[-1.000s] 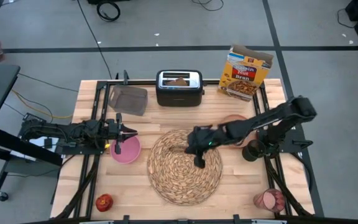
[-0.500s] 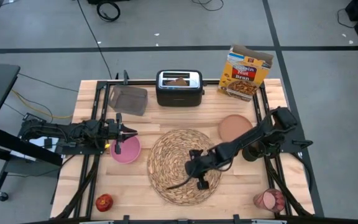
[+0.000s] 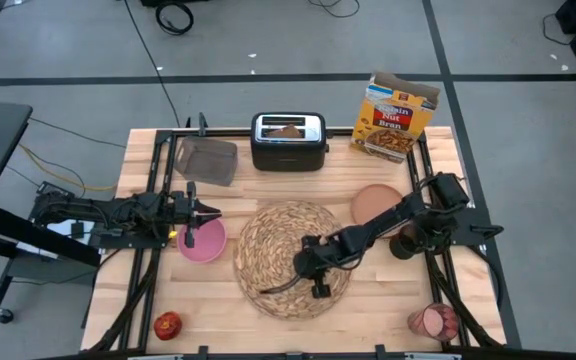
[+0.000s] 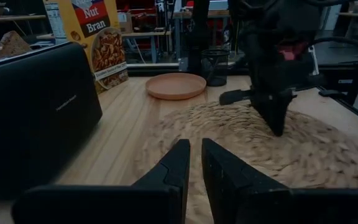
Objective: Arrange a breakfast setting
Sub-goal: Adjust the brown placemat, then put the pink bowl on the brown placemat
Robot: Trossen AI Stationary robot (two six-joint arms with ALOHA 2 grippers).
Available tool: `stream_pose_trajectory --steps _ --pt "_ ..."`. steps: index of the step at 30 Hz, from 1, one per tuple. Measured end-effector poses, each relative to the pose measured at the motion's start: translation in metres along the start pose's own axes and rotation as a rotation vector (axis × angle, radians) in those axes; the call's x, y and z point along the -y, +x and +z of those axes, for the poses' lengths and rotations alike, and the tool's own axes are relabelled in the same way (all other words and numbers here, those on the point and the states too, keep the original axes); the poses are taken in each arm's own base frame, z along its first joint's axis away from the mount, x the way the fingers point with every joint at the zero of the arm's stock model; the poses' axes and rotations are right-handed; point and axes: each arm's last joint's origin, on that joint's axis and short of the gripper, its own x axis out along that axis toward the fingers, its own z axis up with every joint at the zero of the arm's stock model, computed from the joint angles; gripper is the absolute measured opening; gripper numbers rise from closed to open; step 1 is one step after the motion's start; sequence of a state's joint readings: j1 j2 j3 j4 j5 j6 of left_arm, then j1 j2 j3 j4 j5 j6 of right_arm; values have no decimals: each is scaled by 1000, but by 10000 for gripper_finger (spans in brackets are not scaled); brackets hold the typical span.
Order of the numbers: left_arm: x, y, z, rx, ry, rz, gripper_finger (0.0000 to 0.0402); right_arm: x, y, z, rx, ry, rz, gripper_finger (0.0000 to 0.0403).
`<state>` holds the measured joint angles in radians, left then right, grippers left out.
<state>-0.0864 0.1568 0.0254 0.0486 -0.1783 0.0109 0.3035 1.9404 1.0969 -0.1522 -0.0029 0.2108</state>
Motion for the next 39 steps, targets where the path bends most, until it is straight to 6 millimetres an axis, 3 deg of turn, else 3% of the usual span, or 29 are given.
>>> stream_pose_trajectory --steps 10,15,21,26,32,39 --pt "0 0 4 37 -223 -3 50 29 0 5 11 35 -50 8" --pt "-1 -2 18 181 -503 -38 50 33 -11 7 16 42 -68 8" --pt "-3 -5 33 340 -660 -42 50 22 -65 29 83 39 -91 8" --pt "0 -14 85 440 -647 -145 50 6 -121 47 165 18 -137 8" --pt "17 -5 153 230 -526 -205 37 0 -171 48 294 131 -237 23" --pt "55 27 190 -256 -462 -236 37 -7 -202 34 308 183 -330 74"
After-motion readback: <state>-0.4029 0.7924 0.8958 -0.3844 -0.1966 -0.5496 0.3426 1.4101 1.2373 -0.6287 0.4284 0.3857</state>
